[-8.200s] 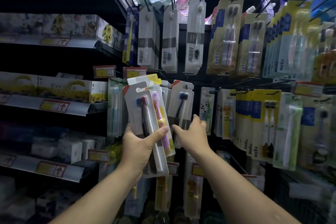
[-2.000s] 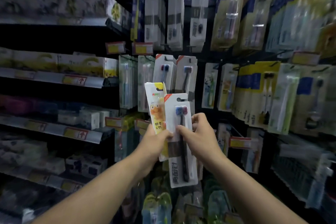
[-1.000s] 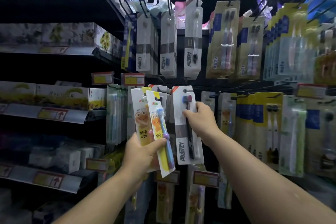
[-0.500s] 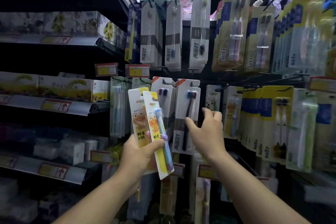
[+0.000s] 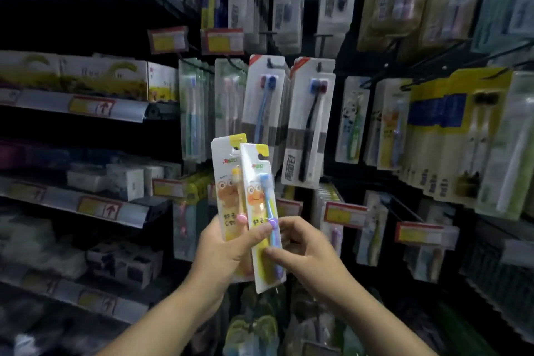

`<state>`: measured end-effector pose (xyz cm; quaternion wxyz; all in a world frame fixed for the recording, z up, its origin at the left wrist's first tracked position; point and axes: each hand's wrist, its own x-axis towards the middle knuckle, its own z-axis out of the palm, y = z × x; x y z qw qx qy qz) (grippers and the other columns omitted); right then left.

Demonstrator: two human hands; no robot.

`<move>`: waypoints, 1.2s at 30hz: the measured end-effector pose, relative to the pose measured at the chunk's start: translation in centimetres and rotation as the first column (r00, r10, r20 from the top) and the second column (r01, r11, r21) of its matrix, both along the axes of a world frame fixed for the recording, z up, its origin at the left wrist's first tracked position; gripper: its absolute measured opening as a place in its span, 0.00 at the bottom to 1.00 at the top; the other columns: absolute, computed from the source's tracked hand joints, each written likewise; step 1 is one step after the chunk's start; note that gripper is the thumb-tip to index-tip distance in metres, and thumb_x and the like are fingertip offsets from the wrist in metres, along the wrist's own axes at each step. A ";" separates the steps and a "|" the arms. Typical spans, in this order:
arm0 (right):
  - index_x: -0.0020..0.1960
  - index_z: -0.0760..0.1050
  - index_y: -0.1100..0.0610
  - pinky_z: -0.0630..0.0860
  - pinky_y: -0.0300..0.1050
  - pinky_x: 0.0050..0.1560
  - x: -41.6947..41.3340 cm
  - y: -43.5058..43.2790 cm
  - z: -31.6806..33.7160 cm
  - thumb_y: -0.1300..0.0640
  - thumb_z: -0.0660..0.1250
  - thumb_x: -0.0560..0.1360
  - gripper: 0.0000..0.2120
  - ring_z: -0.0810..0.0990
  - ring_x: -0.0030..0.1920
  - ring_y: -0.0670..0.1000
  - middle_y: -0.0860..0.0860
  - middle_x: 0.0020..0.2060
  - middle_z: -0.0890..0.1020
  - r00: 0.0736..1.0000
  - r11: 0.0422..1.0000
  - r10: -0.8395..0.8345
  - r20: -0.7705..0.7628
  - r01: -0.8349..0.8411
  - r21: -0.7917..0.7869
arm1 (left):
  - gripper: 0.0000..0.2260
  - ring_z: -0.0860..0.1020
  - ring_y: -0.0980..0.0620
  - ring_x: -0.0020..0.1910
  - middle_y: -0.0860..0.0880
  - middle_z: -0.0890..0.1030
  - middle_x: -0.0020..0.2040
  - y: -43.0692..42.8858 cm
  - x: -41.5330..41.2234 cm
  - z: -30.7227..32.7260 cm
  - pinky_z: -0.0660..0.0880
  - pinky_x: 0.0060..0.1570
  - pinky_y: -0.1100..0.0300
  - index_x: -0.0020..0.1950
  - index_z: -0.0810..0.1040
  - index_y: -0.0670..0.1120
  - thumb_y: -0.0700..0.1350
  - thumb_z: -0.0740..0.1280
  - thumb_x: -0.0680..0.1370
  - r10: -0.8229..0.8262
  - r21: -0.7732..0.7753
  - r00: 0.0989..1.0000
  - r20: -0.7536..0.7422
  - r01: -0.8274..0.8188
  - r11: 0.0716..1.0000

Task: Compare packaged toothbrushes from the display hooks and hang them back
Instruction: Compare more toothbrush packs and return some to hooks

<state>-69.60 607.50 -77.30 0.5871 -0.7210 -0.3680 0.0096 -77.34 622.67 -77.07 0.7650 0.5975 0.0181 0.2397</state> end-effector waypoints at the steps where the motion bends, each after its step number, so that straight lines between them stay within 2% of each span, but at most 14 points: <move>1: 0.61 0.79 0.52 0.81 0.58 0.61 0.3 0.0 -1.0 0.59 0.76 0.75 0.16 0.85 0.56 0.52 0.50 0.54 0.86 1.000 1.000 -0.001 0.002 0.001 -0.021 | 0.23 0.87 0.39 0.47 0.42 0.88 0.51 0.0 -0.1 -0.8 0.83 0.43 0.34 0.60 0.81 0.45 0.46 0.81 0.67 0.007 0.012 1.000 -0.013 -0.007 1.000; 4: 0.61 0.79 0.53 0.81 0.55 0.61 0.9 -0.4 -4.1 0.63 0.74 0.76 0.16 0.85 0.56 0.50 0.49 0.55 0.86 0.999 0.999 -0.027 -0.020 0.027 -0.029 | 0.21 0.87 0.47 0.36 0.44 0.88 0.44 0.2 -0.1 -3.6 0.81 0.28 0.54 0.59 0.80 0.43 0.44 0.78 0.68 0.041 0.038 0.998 -0.040 -0.040 0.998; 6: 0.61 0.78 0.51 0.81 0.55 0.60 1.0 -0.8 -5.9 0.64 0.73 0.77 0.15 0.85 0.55 0.49 0.48 0.54 0.86 0.998 0.998 -0.052 -0.024 0.051 -0.045 | 0.20 0.85 0.49 0.35 0.44 0.88 0.45 0.7 -0.1 -5.2 0.77 0.25 0.60 0.59 0.79 0.43 0.42 0.79 0.70 0.044 0.058 0.997 -0.064 -0.040 0.998; 10: 0.61 0.77 0.46 0.80 0.48 0.57 1.7 -2.4 -8.9 0.63 0.72 0.77 0.16 0.84 0.55 0.46 0.44 0.53 0.85 0.994 0.985 -0.103 0.019 0.105 -0.134 | 0.22 0.84 0.50 0.32 0.43 0.87 0.45 2.1 0.3 -7.1 0.79 0.30 0.56 0.58 0.79 0.46 0.48 0.83 0.68 0.060 0.205 0.991 -0.121 -0.034 0.978; 13: 0.58 0.77 0.43 0.76 0.36 0.48 2.2 -4.1 -9.4 0.62 0.72 0.78 0.17 0.83 0.51 0.41 0.37 0.51 0.84 0.986 0.968 -0.164 0.025 0.166 -0.191 | 0.24 0.85 0.35 0.40 0.40 0.87 0.45 2.3 0.5 -8.4 0.83 0.37 0.45 0.56 0.79 0.45 0.52 0.84 0.67 0.167 0.213 0.977 -0.131 -0.136 0.968; 15: 0.57 0.76 0.40 0.74 0.34 0.44 2.6 -4.7 -9.4 0.61 0.71 0.78 0.17 0.81 0.49 0.39 0.34 0.51 0.82 0.975 0.946 -0.207 0.086 0.221 -0.235 | 0.24 0.86 0.35 0.43 0.42 0.88 0.43 2.1 0.5 -9.5 0.84 0.41 0.40 0.56 0.80 0.45 0.52 0.83 0.66 0.215 0.212 0.967 -0.138 -0.183 0.960; 18: 0.59 0.76 0.41 0.77 0.38 0.49 3.4 -4.1 -9.7 0.59 0.71 0.78 0.16 0.80 0.52 0.38 0.36 0.52 0.82 0.961 0.934 -0.241 0.139 0.268 -0.235 | 0.20 0.87 0.39 0.44 0.43 0.88 0.44 1.5 0.7 -10.6 0.84 0.43 0.38 0.56 0.80 0.46 0.49 0.78 0.67 0.246 0.193 0.961 -0.124 -0.219 0.956; 20: 0.65 0.76 0.43 0.77 0.39 0.55 3.6 -3.1 -10.0 0.57 0.70 0.79 0.17 0.78 0.57 0.38 0.36 0.57 0.80 0.955 0.927 -0.243 0.172 0.281 -0.248 | 0.18 0.87 0.38 0.43 0.43 0.88 0.44 1.2 0.9 -11.0 0.84 0.41 0.37 0.55 0.81 0.47 0.49 0.79 0.68 0.257 0.192 0.960 -0.111 -0.233 0.953; 22: 0.70 0.74 0.45 0.75 0.37 0.59 3.8 -2.0 -10.3 0.56 0.68 0.80 0.19 0.76 0.60 0.38 0.39 0.61 0.79 0.943 0.916 -0.259 0.207 0.308 -0.256 | 0.17 0.84 0.30 0.44 0.41 0.87 0.44 1.0 1.0 -11.3 0.84 0.38 0.37 0.54 0.81 0.46 0.49 0.81 0.70 0.278 0.178 0.956 -0.099 -0.258 0.950; 25: 0.70 0.73 0.46 0.70 0.27 0.55 3.8 -0.5 -10.5 0.57 0.66 0.81 0.18 0.74 0.58 0.38 0.40 0.59 0.77 0.934 0.911 -0.283 0.218 0.333 -0.245 | 0.19 0.81 0.27 0.46 0.36 0.85 0.45 0.7 1.2 -11.4 0.84 0.35 0.42 0.52 0.81 0.46 0.50 0.84 0.68 0.325 0.162 0.942 -0.082 -0.309 0.937; 29: 0.74 0.71 0.48 0.74 0.43 0.64 4.0 0.8 -11.2 0.56 0.64 0.81 0.21 0.75 0.65 0.46 0.45 0.64 0.77 0.938 0.907 -0.301 0.174 0.337 -0.251 | 0.13 0.84 0.33 0.44 0.37 0.85 0.45 0.5 0.9 -11.5 0.84 0.35 0.42 0.52 0.81 0.46 0.44 0.80 0.72 0.353 0.183 0.933 -0.066 -0.337 0.924; 32: 0.75 0.70 0.50 0.71 0.33 0.58 4.2 1.1 -11.1 0.58 0.64 0.82 0.21 0.76 0.63 0.46 0.46 0.62 0.77 0.922 0.909 -0.366 0.128 0.383 -0.164 | 0.12 0.84 0.34 0.44 0.36 0.85 0.45 0.4 0.7 -11.6 0.84 0.33 0.42 0.52 0.80 0.46 0.42 0.79 0.73 0.363 0.188 0.930 -0.062 -0.346 0.919; 34: 0.75 0.70 0.50 0.70 0.24 0.51 4.1 0.9 -10.9 0.58 0.64 0.83 0.20 0.75 0.57 0.42 0.45 0.60 0.76 0.911 0.904 -0.399 0.106 0.410 -0.120 | 0.12 0.85 0.37 0.43 0.37 0.85 0.44 0.5 0.6 -11.8 0.83 0.30 0.49 0.52 0.80 0.46 0.41 0.79 0.73 0.354 0.203 0.933 -0.058 -0.336 0.920; 36: 0.75 0.69 0.50 0.70 0.22 0.48 4.1 1.0 -10.9 0.58 0.63 0.83 0.20 0.74 0.53 0.40 0.46 0.60 0.76 0.910 0.904 -0.401 0.109 0.412 -0.115 | 0.12 0.85 0.40 0.42 0.39 0.86 0.43 0.5 0.6 -12.0 0.80 0.28 0.56 0.52 0.80 0.46 0.42 0.78 0.73 0.338 0.220 0.939 -0.064 -0.317 0.922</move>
